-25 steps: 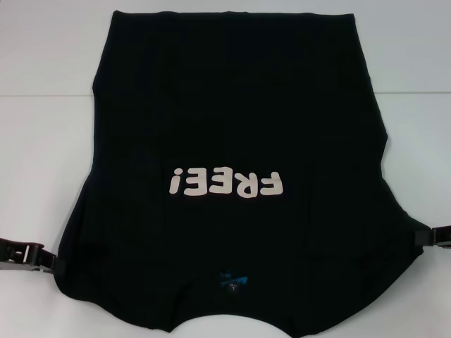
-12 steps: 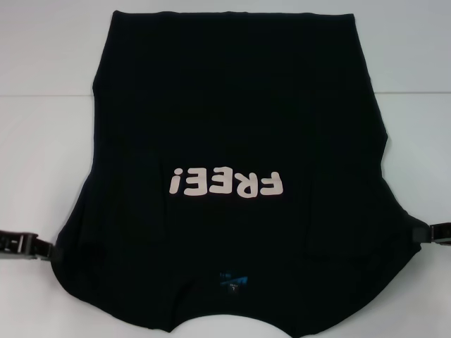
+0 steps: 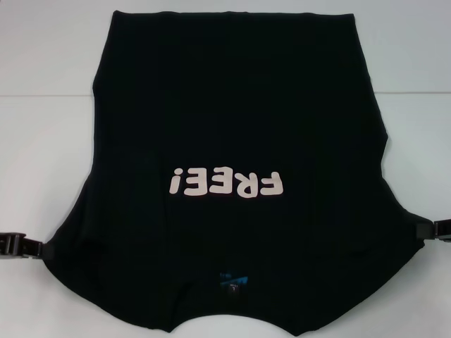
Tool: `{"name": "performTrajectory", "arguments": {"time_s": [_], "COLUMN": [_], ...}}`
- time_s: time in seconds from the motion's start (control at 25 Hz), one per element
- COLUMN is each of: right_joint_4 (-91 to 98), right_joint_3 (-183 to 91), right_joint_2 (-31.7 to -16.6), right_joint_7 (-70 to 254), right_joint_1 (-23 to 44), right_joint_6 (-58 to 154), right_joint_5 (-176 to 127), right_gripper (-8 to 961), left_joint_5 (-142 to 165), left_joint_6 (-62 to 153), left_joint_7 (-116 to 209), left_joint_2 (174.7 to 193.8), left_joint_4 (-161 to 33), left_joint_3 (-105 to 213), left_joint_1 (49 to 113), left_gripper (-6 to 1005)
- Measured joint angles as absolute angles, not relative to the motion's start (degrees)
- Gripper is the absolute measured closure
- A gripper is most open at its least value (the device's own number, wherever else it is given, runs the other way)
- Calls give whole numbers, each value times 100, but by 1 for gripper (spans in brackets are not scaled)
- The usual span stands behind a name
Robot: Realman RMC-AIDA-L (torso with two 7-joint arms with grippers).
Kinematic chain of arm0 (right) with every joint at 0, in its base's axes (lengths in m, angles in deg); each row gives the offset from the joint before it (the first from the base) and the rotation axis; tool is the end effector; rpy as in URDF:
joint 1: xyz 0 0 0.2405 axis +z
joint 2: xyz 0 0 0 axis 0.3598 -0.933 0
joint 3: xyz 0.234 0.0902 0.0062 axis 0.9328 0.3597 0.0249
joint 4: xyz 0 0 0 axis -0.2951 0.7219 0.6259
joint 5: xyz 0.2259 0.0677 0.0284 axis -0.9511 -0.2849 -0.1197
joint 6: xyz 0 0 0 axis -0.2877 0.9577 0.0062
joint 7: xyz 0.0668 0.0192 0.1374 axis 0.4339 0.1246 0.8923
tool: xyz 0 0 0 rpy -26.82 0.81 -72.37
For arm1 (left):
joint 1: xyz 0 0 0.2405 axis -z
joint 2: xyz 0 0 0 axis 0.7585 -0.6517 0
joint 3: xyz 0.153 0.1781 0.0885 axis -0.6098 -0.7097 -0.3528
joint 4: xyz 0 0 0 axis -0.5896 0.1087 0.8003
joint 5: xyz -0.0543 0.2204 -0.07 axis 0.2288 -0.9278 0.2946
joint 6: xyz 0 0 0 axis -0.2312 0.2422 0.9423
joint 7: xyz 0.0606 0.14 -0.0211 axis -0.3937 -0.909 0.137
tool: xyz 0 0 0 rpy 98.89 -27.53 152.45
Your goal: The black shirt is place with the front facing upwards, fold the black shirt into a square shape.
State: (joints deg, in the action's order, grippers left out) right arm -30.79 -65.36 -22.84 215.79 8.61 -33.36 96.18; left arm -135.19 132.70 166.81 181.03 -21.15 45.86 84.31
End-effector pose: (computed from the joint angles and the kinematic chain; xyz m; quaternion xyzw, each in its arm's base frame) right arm 0.3491 0.3423 0.0604 -0.7575 0.6199 0.1634 0.1233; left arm -0.3630 0.3348 0.0891 -0.7864 -0.5970 -0.0524 0.1499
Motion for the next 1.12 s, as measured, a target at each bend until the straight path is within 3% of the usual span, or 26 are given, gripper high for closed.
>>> {"name": "performTrajectory", "arguments": {"time_s": [0.48, 1.08, 1.12], "right_joint_4": [-2956, -2929, -2929], "right_joint_3": [-6620, -6619, -6618], "right_joint_2": [-2085, -2155, -2161], "right_joint_7": [21315, 21249, 21246], "right_joint_1": [672, 744, 745], "right_joint_6": [-3523, -3525, -3522], "right_joint_5": [9668, 9671, 9672], "right_gripper": [933, 933, 933], "left_joint_5": [-13506, -13541, -13551], "left_joint_6": [13888, 13486, 13478], "left_joint_7": [15640, 16486, 16589], "left_joint_2": [18107, 18057, 18052], "left_joint_4": [-2051, -1911, -1873], "left_joint_3": [5524, 5216, 5088], "left_joint_1": [8046, 8265, 8278], "left_gripper": [935, 869, 829]}}
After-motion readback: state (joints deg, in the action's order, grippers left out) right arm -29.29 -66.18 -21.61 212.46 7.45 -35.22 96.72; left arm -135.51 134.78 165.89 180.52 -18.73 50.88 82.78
